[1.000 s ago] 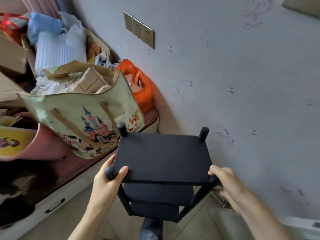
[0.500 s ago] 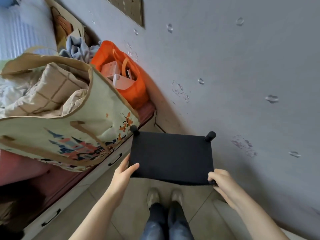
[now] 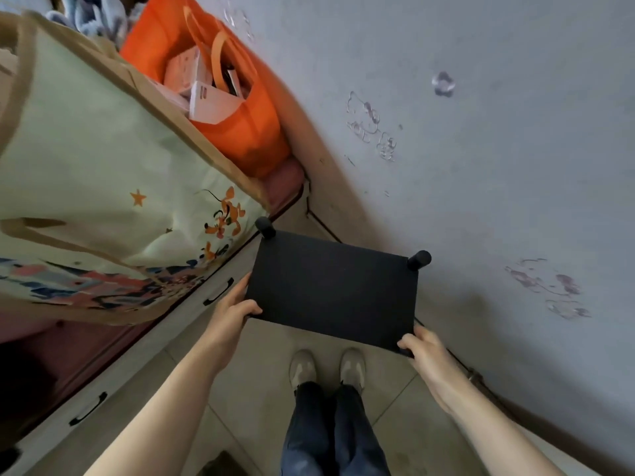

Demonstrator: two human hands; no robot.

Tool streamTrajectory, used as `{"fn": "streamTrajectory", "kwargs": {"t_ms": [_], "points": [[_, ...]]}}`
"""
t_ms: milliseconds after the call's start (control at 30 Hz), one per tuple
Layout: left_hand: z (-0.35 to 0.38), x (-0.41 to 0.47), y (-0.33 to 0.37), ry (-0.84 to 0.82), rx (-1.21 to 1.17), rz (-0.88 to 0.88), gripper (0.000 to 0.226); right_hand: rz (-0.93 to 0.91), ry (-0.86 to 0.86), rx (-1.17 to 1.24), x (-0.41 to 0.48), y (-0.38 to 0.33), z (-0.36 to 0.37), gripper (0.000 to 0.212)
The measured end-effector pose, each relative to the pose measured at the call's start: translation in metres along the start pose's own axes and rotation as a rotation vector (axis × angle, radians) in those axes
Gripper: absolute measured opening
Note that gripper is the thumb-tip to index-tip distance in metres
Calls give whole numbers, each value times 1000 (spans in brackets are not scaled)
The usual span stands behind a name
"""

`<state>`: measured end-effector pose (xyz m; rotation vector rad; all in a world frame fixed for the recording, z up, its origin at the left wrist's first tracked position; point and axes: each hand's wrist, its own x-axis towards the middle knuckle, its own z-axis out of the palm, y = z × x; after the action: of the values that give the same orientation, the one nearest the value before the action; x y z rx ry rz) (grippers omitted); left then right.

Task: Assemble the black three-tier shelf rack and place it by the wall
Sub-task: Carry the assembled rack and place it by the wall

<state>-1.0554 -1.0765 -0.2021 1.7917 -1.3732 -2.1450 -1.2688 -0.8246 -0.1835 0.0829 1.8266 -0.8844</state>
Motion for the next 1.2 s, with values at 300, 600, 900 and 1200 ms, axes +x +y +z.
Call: {"fn": "streamTrajectory", "kwargs": {"t_ms": [300, 600, 900, 1200], "points": [[-3, 28, -8, 58, -63, -27, 69, 11, -17, -58, 15, 6, 15, 28], [7, 44, -21, 56, -51, 5, 77, 19, 12, -107, 36, 15, 17, 27], [10, 55, -40, 37, -5, 5, 79, 41, -4, -151, 44, 36, 22, 38], [14, 45, -67, 199, -4, 54, 60, -4, 27, -276, 35, 51, 24, 48]]}}
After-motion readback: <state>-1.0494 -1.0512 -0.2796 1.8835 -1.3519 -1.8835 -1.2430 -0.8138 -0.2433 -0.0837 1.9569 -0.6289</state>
